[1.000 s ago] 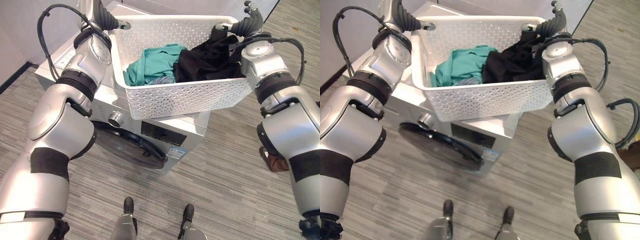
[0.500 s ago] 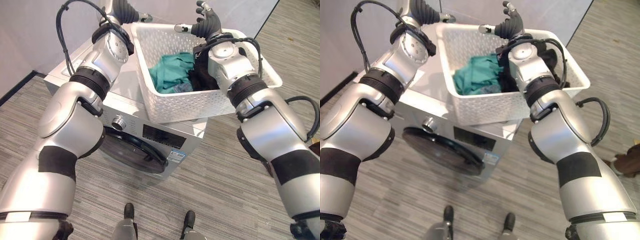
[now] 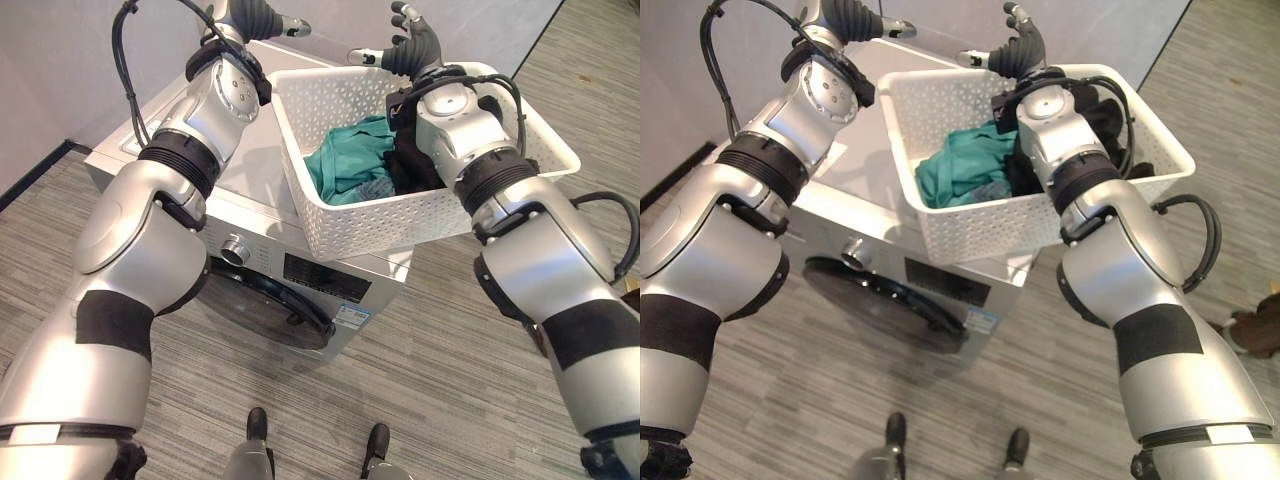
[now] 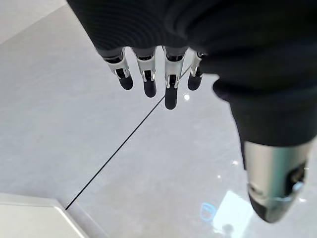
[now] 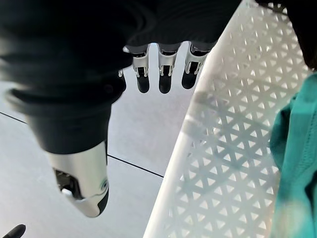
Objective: Grab the laundry basket,head to the washer,open it,put in the laundry and shut it.
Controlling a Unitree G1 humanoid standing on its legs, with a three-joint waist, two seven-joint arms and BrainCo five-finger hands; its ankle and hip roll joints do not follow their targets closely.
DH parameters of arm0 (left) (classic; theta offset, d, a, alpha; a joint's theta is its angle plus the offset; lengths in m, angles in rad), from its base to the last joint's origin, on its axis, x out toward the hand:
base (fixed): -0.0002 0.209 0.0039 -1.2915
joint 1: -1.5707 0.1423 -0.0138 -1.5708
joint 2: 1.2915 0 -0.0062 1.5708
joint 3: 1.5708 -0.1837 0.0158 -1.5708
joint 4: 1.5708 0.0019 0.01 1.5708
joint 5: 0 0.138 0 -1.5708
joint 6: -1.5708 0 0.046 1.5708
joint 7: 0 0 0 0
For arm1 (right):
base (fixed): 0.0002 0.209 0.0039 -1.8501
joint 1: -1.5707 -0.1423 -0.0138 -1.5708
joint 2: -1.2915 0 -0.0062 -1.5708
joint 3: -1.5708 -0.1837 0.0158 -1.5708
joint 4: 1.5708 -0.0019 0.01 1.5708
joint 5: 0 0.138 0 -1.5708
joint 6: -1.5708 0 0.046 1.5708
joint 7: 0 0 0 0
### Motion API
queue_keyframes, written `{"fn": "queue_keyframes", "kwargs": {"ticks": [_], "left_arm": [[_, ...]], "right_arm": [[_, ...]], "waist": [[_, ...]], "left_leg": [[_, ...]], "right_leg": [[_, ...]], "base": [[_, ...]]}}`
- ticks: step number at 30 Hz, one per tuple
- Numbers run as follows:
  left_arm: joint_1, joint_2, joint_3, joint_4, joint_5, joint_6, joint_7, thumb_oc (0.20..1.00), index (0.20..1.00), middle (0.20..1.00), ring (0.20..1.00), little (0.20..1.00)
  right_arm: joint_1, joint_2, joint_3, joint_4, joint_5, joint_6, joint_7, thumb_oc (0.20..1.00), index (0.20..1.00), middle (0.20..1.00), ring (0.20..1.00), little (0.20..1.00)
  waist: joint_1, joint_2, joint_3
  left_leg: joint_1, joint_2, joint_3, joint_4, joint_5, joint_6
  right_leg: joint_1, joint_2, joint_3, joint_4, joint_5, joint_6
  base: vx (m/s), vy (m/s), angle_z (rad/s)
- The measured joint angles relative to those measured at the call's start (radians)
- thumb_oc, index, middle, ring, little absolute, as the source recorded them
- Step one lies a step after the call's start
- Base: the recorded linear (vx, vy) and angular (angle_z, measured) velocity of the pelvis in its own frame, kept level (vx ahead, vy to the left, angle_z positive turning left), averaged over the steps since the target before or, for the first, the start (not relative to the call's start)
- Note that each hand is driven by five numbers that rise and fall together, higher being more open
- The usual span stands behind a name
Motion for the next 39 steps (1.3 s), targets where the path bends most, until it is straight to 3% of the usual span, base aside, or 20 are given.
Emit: {"fn": "queue_keyframes", "kwargs": {"ticks": [7, 13, 18, 20, 22, 27, 31, 37, 39], "left_arm": [[-0.019, 0.022, 0.002, 0.000, -0.003, -0.001, 0.001, 1.000, 1.000, 1.000, 1.000, 1.000], [-0.090, 0.145, 0.004, -0.003, -0.005, -0.007, 0.002, 1.000, 1.000, 1.000, 1.000, 1.000], [-0.089, 0.202, 0.002, -0.008, -0.033, -0.008, 0.000, 1.000, 1.000, 1.000, 1.000, 1.000], [-0.026, 0.223, 0.011, -0.080, -0.034, -0.011, -0.002, 1.000, 1.000, 1.000, 1.000, 1.000], [0.077, 0.272, 0.078, -0.307, -0.034, -0.023, -0.005, 1.000, 1.000, 1.000, 1.000, 1.000], [0.100, 0.257, 0.080, -0.341, -0.035, -0.036, -0.032, 1.000, 1.000, 1.000, 1.000, 1.000], [0.102, 0.257, 0.067, -0.328, -0.035, -0.041, -0.060, 1.000, 1.000, 1.000, 1.000, 1.000], [0.125, 0.245, 0.079, -0.271, -0.038, -0.035, -0.083, 1.000, 1.000, 1.000, 1.000, 1.000], [0.145, 0.243, 0.080, -0.269, -0.042, -0.033, -0.090, 1.000, 1.000, 1.000, 1.000, 1.000]], "right_arm": [[-0.037, -0.024, 0.000, -0.012, 0.001, -0.010, -0.001, 1.000, 1.000, 1.000, 1.000, 1.000], [-0.044, -0.177, -0.002, -0.035, 0.000, -0.029, -0.001, 1.000, 1.000, 1.000, 1.000, 1.000], [-0.041, -0.301, -0.003, -0.049, 0.000, -0.031, -0.001, 1.000, 1.000, 1.000, 1.000, 1.000], [-0.016, -0.393, -0.011, -0.072, -0.001, -0.031, 0.000, 1.000, 1.000, 1.000, 1.000, 1.000], [0.053, -0.512, -0.054, -0.165, -0.004, -0.036, -0.001, 1.000, 1.000, 1.000, 1.000, 1.000], [0.082, -0.560, -0.074, -0.142, -0.037, -0.039, -0.003, 1.000, 1.000, 1.000, 1.000, 1.000], [0.112, -0.565, -0.073, -0.124, -0.043, -0.028, 0.000, 1.000, 1.000, 1.000, 1.000, 1.000], [0.207, -0.610, -0.076, -0.111, -0.041, -0.028, 0.002, 1.000, 1.000, 1.000, 1.000, 1.000], [0.223, -0.624, -0.076, -0.100, -0.040, -0.024, 0.003, 1.000, 1.000, 1.000, 1.000, 1.000]], "waist": [[0.004, 0.000, 0.000], [0.003, 0.004, 0.000], [0.009, 0.026, -0.021], [0.011, 0.041, -0.032], [0.026, 0.040, -0.034], [0.037, 0.040, -0.041], [0.041, 0.084, -0.064], [0.053, 0.145, -0.079], [0.059, 0.160, -0.076]], "left_leg": [[0.080, -0.001, 0.002, -0.037, -0.004, -0.005], [0.218, 0.000, 0.008, -0.087, -0.012, -0.003], [0.266, -0.001, 0.013, -0.103, -0.011, -0.002], [0.292, -0.003, 0.013, -0.107, -0.013, 0.000], [0.304, -0.004, 0.010, -0.107, -0.012, 0.000], [0.320, 0.002, 0.032, -0.105, -0.006, -0.012], [0.320, 0.048, 0.035, -0.121, 0.012, -0.040], [0.351, 0.139, 0.022, -0.158, 0.042, -0.085], [0.347, 0.150, 0.012, -0.159, 0.051, -0.093]], "right_leg": [[0.061, 0.000, -0.004, 0.000, 0.001, -0.001], [0.163, -0.002, -0.005, 0.017, 0.000, -0.001], [0.189, -0.005, -0.005, 0.038, 0.000, -0.001], [0.207, -0.008, -0.005, 0.051, 0.000, -0.001], [0.222, -0.014, -0.008, 0.054, -0.019, 0.009], [0.247, -0.013, -0.007, 0.017, -0.069, 0.019], [0.248, 0.042, -0.001, -0.021, -0.062, 0.018], [0.264, 0.135, -0.004, -0.022, -0.076, -0.021], [0.264, 0.157, -0.007, -0.021, -0.081, -0.034]], "base": [[0.07, 0.006, 0.00], [0.06, 0.015, -0.03], [0.02, 0.010, -0.03], [-0.01, -0.057, 0.02], [-0.03, -0.069, 0.05], [-0.06, -0.095, -0.11], [-0.09, -0.171, -0.15], [-0.10, -0.165, -0.04], [-0.13, -0.184, 0.07]]}}
